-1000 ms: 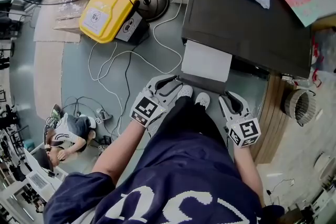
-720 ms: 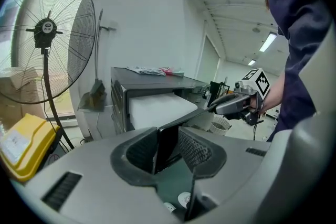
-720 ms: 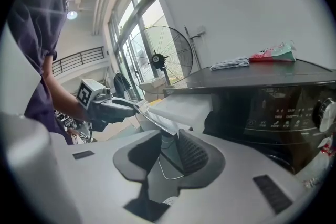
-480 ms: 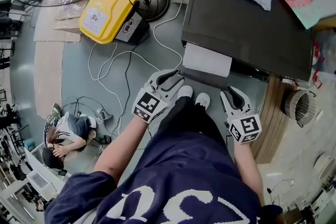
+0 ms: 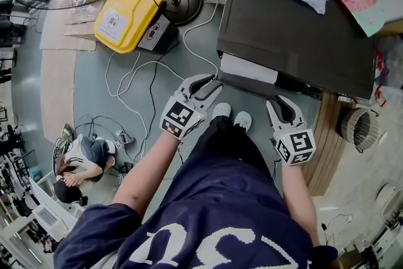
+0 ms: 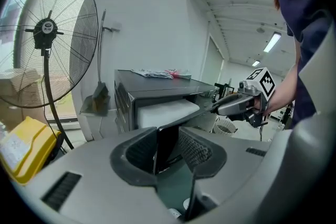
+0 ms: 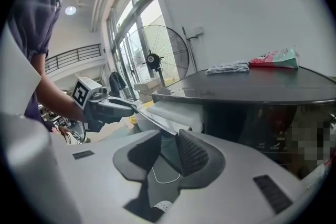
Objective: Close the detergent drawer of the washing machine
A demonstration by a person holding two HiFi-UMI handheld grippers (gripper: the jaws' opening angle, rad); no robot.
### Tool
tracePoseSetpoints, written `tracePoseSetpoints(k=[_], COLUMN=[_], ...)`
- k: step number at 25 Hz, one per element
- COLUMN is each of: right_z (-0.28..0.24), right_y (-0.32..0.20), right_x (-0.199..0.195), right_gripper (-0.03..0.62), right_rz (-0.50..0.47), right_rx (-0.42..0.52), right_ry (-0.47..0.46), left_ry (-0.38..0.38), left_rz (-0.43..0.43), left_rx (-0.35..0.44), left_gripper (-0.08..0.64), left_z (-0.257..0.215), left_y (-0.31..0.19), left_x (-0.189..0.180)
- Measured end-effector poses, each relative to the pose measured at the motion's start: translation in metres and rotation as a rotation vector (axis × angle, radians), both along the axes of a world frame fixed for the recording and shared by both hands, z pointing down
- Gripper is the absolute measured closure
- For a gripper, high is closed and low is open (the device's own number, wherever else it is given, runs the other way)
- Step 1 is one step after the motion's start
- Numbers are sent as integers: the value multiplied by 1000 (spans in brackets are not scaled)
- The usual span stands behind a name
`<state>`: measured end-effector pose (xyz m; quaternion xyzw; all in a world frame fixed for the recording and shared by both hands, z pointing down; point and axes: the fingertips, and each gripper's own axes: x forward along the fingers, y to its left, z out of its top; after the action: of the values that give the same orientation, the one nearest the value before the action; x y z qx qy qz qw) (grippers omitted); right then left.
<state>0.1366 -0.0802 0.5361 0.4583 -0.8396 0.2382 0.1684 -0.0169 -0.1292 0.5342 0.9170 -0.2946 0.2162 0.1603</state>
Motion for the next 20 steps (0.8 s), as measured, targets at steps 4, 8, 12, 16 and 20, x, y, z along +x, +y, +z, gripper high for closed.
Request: tracePoseSetpoints(k=[4, 8, 12, 16, 20], right_z=[0, 0, -1, -1, 0], right_y=[-7, -14, -21, -28, -32], right_x=[1, 3, 5, 6, 7], right_gripper=[471, 469, 468, 465, 463], right_rz=[19, 37, 58, 81, 92], right_rx=[3, 0, 1, 2, 5], right_ry=[1, 3, 11, 18, 23], left_ry=[0, 2, -1, -5, -13], left_rz=[-17, -35, -46, -59, -67], left_rx=[2, 4, 10, 15, 17], left_gripper=[420, 419, 419, 417, 416], left_z=[0, 1, 0, 1, 2], left_y=[-7, -14, -21, -28, -32], left_x=[1, 3, 5, 5, 6])
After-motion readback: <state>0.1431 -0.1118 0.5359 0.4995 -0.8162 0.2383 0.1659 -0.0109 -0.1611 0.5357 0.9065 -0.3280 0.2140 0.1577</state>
